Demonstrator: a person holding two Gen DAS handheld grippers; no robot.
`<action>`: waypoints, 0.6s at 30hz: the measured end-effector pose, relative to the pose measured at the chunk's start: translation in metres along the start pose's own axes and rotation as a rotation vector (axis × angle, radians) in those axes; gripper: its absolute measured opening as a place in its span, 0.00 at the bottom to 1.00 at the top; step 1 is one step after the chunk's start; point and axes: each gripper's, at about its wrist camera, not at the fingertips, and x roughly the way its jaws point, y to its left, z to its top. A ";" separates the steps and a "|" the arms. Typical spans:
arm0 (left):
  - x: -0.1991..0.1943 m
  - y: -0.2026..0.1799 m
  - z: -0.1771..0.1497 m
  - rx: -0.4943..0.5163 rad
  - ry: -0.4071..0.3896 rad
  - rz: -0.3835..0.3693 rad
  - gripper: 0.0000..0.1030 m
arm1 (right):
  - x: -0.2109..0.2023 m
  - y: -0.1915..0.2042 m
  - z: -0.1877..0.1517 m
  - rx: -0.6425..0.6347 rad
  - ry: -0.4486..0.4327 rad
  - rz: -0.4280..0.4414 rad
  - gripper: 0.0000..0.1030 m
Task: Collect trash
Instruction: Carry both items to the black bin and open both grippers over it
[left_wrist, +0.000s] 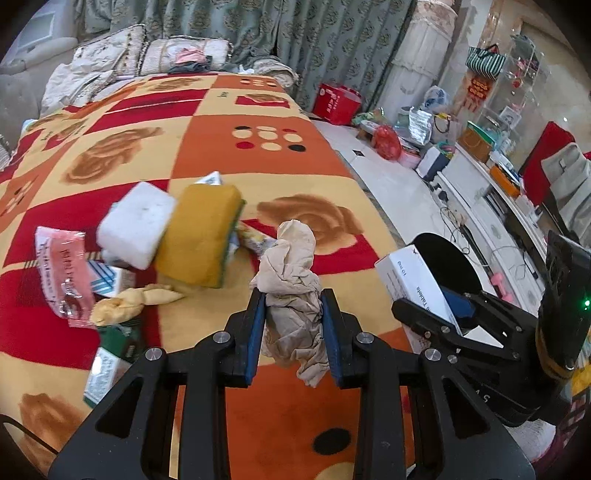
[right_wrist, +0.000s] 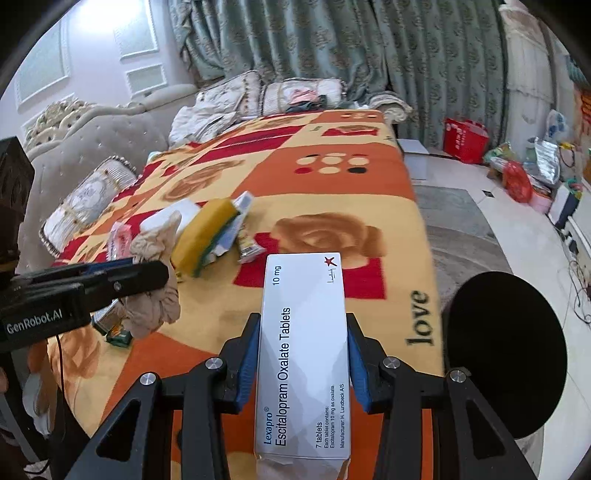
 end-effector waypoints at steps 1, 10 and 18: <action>0.002 -0.003 0.001 0.003 0.001 -0.004 0.26 | -0.001 -0.004 0.000 0.005 -0.002 -0.005 0.40; 0.022 -0.036 0.008 0.036 0.023 -0.045 0.26 | -0.016 -0.047 0.000 0.076 -0.026 -0.066 0.40; 0.037 -0.060 0.013 0.058 0.038 -0.078 0.26 | -0.023 -0.081 -0.006 0.130 -0.022 -0.108 0.40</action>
